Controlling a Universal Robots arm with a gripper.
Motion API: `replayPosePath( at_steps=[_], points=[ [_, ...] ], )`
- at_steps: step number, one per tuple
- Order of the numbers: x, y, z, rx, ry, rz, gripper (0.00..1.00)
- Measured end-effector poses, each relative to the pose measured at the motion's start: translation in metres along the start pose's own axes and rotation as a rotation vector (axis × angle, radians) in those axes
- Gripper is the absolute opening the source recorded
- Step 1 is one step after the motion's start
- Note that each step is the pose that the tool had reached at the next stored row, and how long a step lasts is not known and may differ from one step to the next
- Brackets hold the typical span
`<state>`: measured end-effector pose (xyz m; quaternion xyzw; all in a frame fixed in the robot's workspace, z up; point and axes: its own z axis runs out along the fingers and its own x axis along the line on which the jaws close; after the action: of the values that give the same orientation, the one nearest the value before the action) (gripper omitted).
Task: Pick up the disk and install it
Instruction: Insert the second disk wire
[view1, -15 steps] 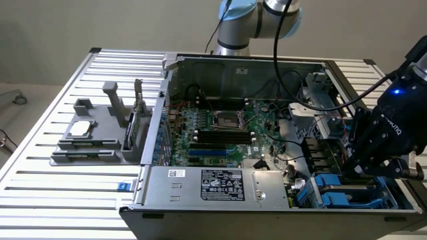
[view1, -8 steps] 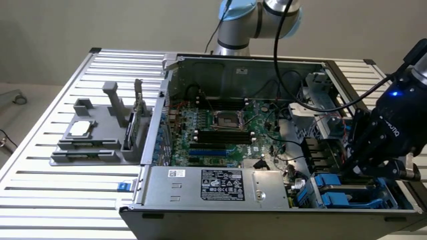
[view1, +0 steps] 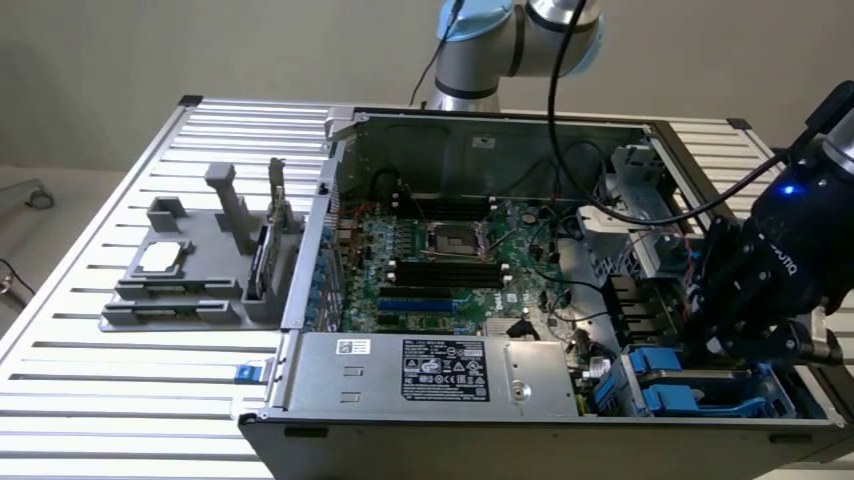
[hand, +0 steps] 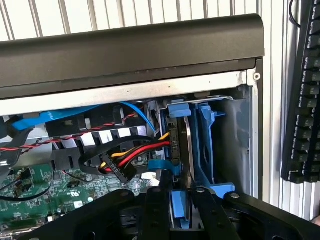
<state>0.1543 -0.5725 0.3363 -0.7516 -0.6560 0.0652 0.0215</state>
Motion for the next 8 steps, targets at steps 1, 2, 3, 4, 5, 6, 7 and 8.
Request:
replayPosePath(
  at_steps=[1,2,3,4,5,6,7,8],
  points=[
    [-0.001,-0.0002,-0.0029,0.0000,0.0000,0.000,0.29],
    [-0.002,-0.0006,-0.0061,0.0001,-0.0001,0.001,0.29],
    [-0.003,-0.0013,-0.0084,0.0001,-0.0001,0.001,0.35],
    [-0.004,-0.0023,-0.0095,0.0001,0.0000,0.001,0.42],
    [-0.005,-0.0051,-0.0096,0.0000,0.0000,0.001,0.42],
    [-0.007,-0.0092,-0.0091,0.0001,0.0002,0.001,0.42],
    [-0.009,-0.0134,-0.0087,0.0001,0.0001,0.001,0.42],
    [-0.011,-0.0180,-0.0081,0.0001,0.0001,0.001,0.42]
  ],
)
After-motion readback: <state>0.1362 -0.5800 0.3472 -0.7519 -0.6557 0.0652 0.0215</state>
